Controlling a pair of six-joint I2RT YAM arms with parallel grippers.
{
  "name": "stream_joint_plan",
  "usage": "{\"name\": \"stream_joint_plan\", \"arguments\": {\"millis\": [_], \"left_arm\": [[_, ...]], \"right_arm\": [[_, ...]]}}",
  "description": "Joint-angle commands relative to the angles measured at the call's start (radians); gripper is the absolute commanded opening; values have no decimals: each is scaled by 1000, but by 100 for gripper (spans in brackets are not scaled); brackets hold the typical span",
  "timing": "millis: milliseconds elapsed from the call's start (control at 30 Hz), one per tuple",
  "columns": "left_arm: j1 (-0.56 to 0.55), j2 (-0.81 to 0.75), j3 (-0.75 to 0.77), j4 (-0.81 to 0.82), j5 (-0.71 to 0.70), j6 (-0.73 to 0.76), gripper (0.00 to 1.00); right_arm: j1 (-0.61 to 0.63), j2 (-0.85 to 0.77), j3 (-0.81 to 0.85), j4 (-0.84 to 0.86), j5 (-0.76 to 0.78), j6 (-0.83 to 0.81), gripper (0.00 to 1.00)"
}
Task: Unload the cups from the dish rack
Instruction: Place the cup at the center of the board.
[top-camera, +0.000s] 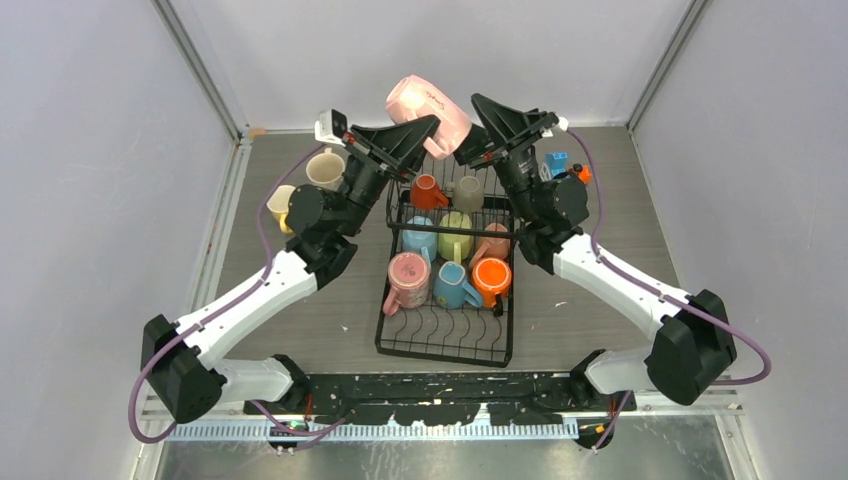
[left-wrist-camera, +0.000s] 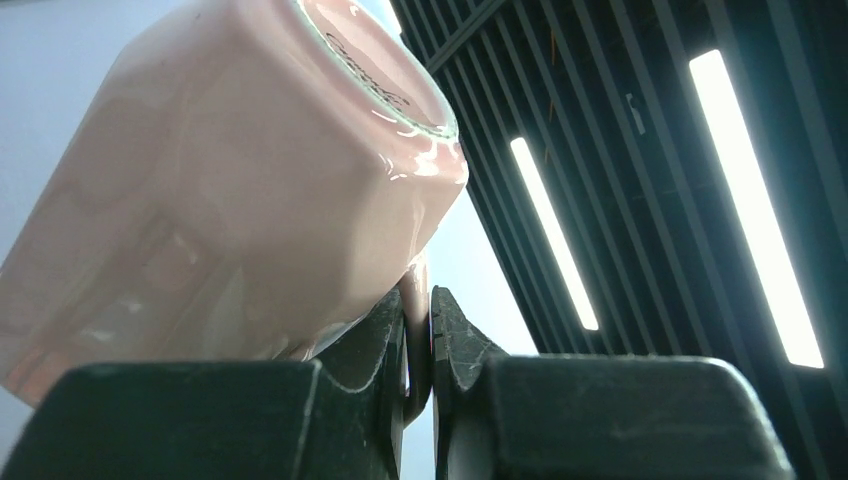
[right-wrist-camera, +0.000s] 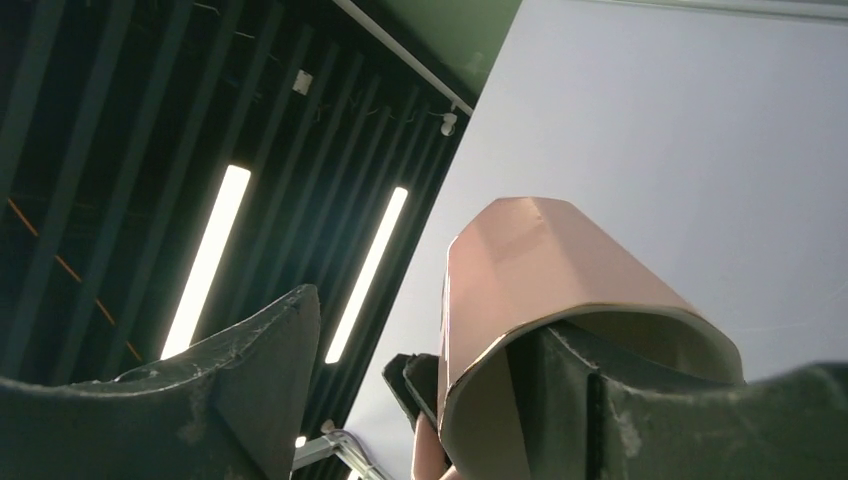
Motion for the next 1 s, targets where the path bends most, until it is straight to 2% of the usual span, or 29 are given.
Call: {"name": "stream_joint_plan", "arguments": {"millis": [0, 100, 400, 533, 700, 767, 800, 967], "left_arm": [[-4, -10, -17, 179, 44, -22, 0], [-4, -6, -31, 198, 60, -24, 0], [-4, -1, -57, 208, 84, -14, 0], [-2, -15, -70, 192, 87, 3, 0], [4, -43, -75, 146, 100, 37, 0], [6, -59, -77, 107, 107, 55, 0], [8, -65, -79, 90, 112, 63, 3], [13, -83, -87, 25, 130, 86, 35]], "right_arm": [[-10, 3, 65, 100, 19, 65, 68], [-12, 27, 77, 116, 19, 95, 58], [-12, 25, 92, 76, -45, 97, 38], [-11, 9, 93, 46, -57, 77, 26], [-10, -24, 105, -21, -72, 35, 2], [-10, -34, 107, -39, -72, 21, 1], [-11, -38, 108, -47, -73, 13, 1], [-11, -37, 114, -22, -68, 13, 1]]}}
